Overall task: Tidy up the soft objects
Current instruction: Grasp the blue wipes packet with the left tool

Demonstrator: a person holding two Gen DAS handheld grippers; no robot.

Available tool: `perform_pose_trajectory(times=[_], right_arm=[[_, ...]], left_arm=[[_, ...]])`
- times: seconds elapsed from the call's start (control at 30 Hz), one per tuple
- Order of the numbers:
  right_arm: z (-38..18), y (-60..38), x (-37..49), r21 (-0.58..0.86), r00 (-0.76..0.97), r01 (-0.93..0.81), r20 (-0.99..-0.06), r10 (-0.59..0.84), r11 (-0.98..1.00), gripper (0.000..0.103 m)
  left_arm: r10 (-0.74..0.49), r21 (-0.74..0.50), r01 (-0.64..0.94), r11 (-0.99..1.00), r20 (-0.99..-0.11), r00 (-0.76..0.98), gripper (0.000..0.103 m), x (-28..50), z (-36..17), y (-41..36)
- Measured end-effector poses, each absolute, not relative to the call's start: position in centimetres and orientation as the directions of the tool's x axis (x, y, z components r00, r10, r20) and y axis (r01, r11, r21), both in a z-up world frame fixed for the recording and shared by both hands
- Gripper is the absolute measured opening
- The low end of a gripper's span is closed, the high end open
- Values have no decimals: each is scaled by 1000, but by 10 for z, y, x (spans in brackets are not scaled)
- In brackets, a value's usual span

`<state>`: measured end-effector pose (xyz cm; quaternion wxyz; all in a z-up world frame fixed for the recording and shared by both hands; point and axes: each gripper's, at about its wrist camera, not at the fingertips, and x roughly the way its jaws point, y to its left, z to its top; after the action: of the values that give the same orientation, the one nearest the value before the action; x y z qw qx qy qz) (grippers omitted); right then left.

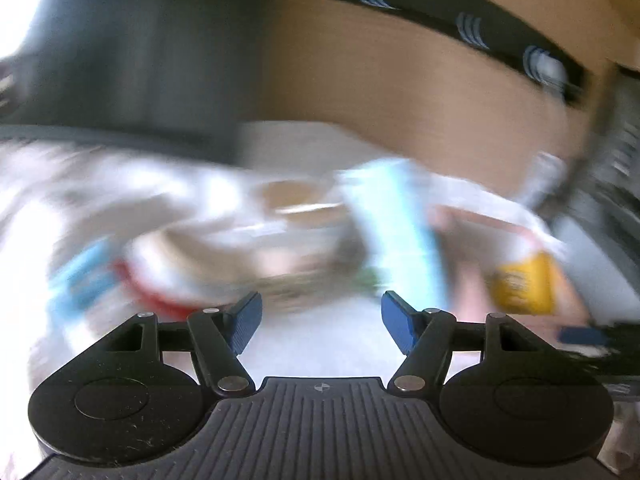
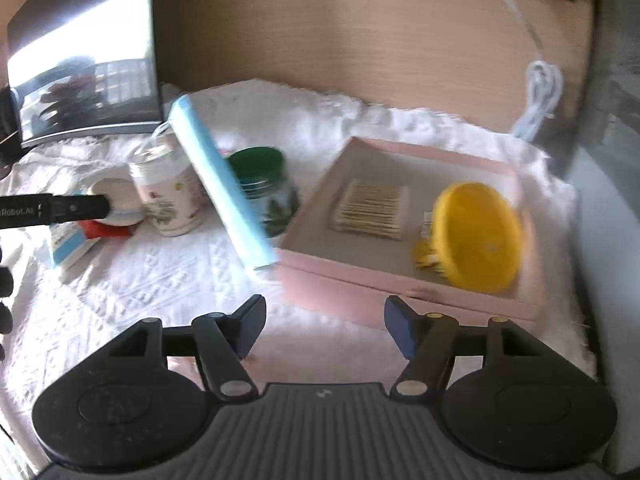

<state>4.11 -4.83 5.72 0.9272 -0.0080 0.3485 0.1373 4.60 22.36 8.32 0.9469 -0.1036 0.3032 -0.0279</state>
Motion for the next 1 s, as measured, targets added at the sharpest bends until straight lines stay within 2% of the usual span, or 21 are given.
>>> perform_pose_trajectory(times=[0.13, 0.27, 0.37, 0.47, 0.63, 0.77, 1.0], right_arm=[[50, -24, 48, 113, 666, -296, -688, 290, 948, 67], [42, 1, 45, 103, 626, -347, -714, 313, 932, 67], [46, 20, 37, 28, 645, -405, -700, 307, 914, 67], [53, 34, 22, -57, 688, -450, -658, 306, 891, 67], [53, 50, 8, -143, 698, -500, -650, 300, 854, 67], [48, 50, 4, -140, 684, -501, -669, 291, 854, 67], [44, 37, 3, -138, 692, -452, -677, 249, 881, 67]], left_arm=[[36, -238, -227, 944, -612, 790, 71, 34, 67, 271], [57, -240, -252, 937, -608, 792, 71, 25, 60, 289], [75, -233, -265, 936, -604, 794, 71, 21, 59, 295], [103, -235, -275, 932, -556, 825, 71, 11, 63, 303], [145, -308, -330, 893, -496, 856, 71, 11, 68, 323], [112, -349, -346, 871, -544, 831, 71, 36, 62, 331], [164, -297, -456, 839, -661, 732, 72, 78, 41, 334]])
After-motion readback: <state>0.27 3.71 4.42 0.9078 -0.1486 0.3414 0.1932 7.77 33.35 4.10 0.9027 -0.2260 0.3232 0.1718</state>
